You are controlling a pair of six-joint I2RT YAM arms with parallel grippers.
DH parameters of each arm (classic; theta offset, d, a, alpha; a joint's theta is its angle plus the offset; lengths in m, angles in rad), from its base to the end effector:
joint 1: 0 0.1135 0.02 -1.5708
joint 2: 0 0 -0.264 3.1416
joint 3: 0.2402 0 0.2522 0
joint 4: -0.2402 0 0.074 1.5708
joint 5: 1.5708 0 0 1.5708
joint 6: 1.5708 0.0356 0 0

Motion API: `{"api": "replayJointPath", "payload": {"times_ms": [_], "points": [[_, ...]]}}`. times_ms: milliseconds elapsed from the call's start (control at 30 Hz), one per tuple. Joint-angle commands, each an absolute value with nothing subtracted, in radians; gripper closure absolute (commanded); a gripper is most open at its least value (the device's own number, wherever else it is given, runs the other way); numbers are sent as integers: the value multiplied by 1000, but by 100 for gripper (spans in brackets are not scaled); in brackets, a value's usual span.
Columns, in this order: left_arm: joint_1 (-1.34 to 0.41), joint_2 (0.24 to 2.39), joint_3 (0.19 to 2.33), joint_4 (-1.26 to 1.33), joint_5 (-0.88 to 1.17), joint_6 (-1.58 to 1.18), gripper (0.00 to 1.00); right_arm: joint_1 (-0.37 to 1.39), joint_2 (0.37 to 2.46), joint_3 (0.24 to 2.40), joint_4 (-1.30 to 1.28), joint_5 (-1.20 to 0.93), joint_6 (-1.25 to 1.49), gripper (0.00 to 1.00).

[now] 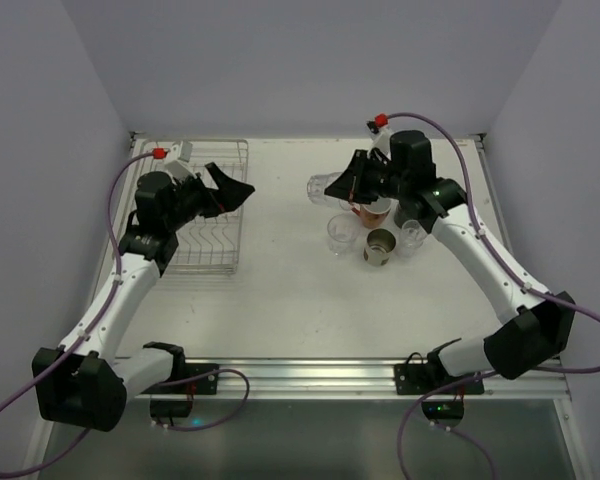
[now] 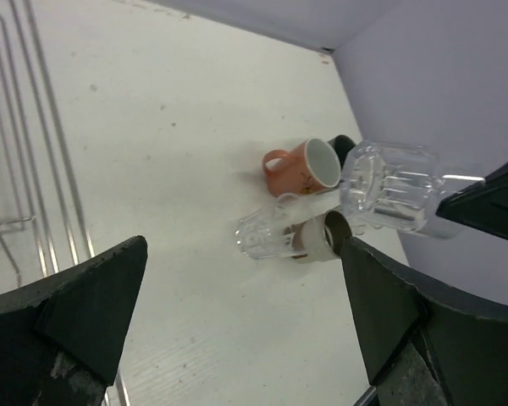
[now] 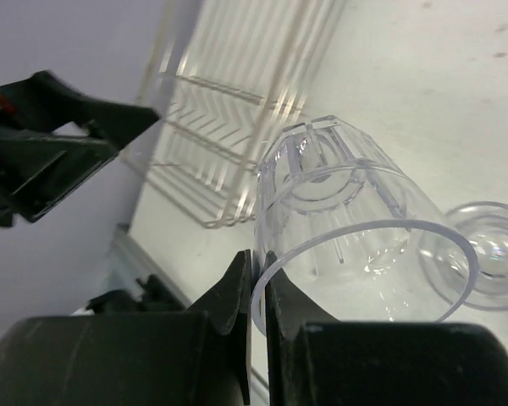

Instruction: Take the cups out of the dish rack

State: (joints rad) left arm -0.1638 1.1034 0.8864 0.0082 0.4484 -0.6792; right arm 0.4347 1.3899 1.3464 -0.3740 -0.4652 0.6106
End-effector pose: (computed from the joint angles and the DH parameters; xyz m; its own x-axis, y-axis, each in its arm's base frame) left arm 0.2510 -0.0571 0.3330 -0.5143 -0.4887 -0.7047 0.3115 0.6592 -0.6844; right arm 0.2804 0.1478 0.3796 -0.7304 0.2259 -0.6446 -0.4022 0.6206 0.6731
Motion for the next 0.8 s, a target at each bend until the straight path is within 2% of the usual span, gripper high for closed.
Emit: {"api": "replayJointPath", "payload": {"times_ms": [0, 267, 767], "points": [[-161, 1103, 899, -106, 327, -615, 0, 489, 1443, 1480, -692, -149, 430, 100], [-161, 1083, 902, -127, 292, -594, 0, 572, 1600, 1658, -911, 93, 384, 100], [-163, 1103, 891, -130, 325, -597, 0, 607, 1696, 1634, -896, 120, 371, 100]]}}
